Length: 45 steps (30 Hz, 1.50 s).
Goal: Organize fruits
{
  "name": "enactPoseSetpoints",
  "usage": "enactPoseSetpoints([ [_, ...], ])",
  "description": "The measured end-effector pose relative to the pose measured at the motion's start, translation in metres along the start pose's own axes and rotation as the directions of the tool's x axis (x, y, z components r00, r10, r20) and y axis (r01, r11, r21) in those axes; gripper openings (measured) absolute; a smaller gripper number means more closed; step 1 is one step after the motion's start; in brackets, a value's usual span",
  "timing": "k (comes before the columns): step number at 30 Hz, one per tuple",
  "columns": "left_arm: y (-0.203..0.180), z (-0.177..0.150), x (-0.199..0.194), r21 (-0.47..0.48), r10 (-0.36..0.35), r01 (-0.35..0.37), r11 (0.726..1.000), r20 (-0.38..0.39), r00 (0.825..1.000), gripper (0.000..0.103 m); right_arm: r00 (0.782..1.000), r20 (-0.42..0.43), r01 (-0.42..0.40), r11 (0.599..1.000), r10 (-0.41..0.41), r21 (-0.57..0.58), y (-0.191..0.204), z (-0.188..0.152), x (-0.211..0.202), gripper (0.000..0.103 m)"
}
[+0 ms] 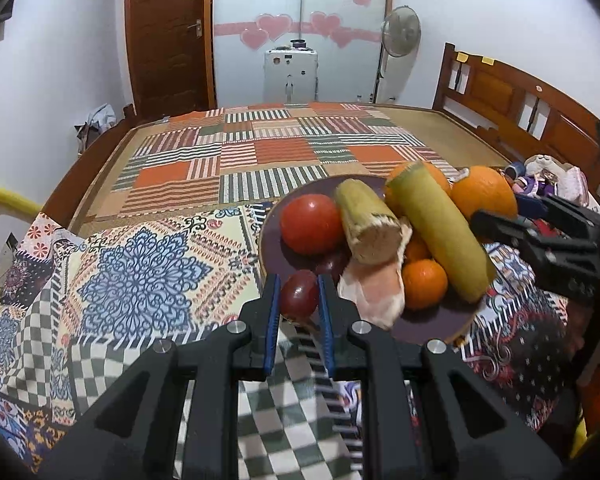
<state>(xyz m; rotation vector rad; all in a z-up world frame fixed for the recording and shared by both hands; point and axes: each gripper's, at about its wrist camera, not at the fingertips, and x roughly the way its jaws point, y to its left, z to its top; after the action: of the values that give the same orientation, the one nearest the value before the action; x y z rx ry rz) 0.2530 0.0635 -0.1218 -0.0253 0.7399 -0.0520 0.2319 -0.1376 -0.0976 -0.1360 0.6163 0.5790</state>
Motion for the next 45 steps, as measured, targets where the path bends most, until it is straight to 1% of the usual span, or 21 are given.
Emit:
enactPoseSetpoints([
  [4, -0.002, 0.005, 0.010, -0.002, -0.013, 0.013, 1.000, -0.010, 1.000, 0.018, 0.999, -0.006, -0.035, 0.998, 0.035, 0.044, -0.008, -0.001, 0.002, 0.058],
  [6, -0.004, 0.007, 0.014, 0.004, -0.008, 0.009, 1.000, -0.016, 1.000, 0.018, 0.998, -0.011, -0.057, 0.996, 0.058, 0.069, -0.012, -0.001, 0.005, 0.058],
  [12, -0.007, 0.007, 0.025, -0.004, -0.022, 0.022, 1.000, -0.033, 0.999, 0.018, 0.996, -0.022, -0.089, 0.991, 0.091, 0.100, -0.016, -0.001, 0.009, 0.059],
  [15, -0.006, 0.008, 0.026, -0.002, -0.024, 0.023, 1.000, -0.035, 0.999, 0.019, 0.997, -0.022, -0.072, 0.993, 0.074, 0.090, -0.015, 0.000, 0.009, 0.062],
  [20, -0.006, 0.009, 0.026, -0.002, -0.022, 0.022, 1.000, -0.037, 0.999, 0.021, 0.999, -0.011, -0.032, 0.999, 0.032, 0.008, -0.003, 0.002, 0.005, 0.063],
  [23, -0.007, 0.009, 0.025, -0.006, -0.021, 0.021, 1.000, -0.032, 0.999, 0.026, 1.000, -0.006, -0.012, 1.000, 0.012, -0.020, 0.001, 0.002, 0.003, 0.065],
  [25, -0.006, 0.009, 0.022, -0.012, -0.016, 0.016, 1.000, -0.025, 1.000, 0.036, 1.000, 0.000, -0.013, 1.000, 0.013, -0.019, 0.001, 0.002, 0.002, 0.065],
  [29, -0.003, 0.007, 0.015, -0.023, -0.019, 0.018, 1.000, -0.022, 1.000, 0.041, 0.999, 0.010, -0.030, 1.000, 0.030, 0.002, -0.001, 0.004, -0.003, 0.065],
  [31, -0.003, 0.006, 0.005, -0.032, -0.027, 0.027, 0.999, -0.005, 1.000, 0.047, 0.999, 0.022, -0.029, 1.000, 0.029, 0.000, 0.001, 0.006, -0.009, 0.065],
  [34, -0.006, 0.007, -0.014, -0.024, -0.028, 0.028, 0.999, 0.027, 0.999, 0.048, 0.999, 0.048, -0.024, 1.000, 0.024, -0.003, 0.005, 0.011, -0.020, 0.065],
  [38, -0.010, 0.010, -0.050, -0.028, -0.036, 0.038, 0.999, 0.087, 0.996, 0.049, 0.994, 0.107, -0.015, 1.000, 0.015, -0.004, 0.014, 0.018, -0.049, 0.065],
  [40, -0.013, 0.011, -0.076, -0.033, -0.046, 0.050, 0.998, 0.128, 0.991, 0.050, 0.990, 0.141, -0.005, 1.000, 0.006, -0.005, 0.018, 0.021, -0.065, 0.065],
  [42, -0.018, 0.013, -0.100, -0.033, -0.054, 0.061, 0.998, 0.164, 0.985, 0.050, 0.980, 0.196, 0.013, 1.000, -0.013, 0.002, 0.023, 0.026, -0.089, 0.065],
  [45, -0.028, 0.011, -0.145, -0.036, -0.061, 0.071, 0.997, 0.235, 0.970, 0.050, 0.965, 0.261, 0.009, 1.000, -0.010, 0.005, 0.031, 0.030, -0.125, 0.065],
])
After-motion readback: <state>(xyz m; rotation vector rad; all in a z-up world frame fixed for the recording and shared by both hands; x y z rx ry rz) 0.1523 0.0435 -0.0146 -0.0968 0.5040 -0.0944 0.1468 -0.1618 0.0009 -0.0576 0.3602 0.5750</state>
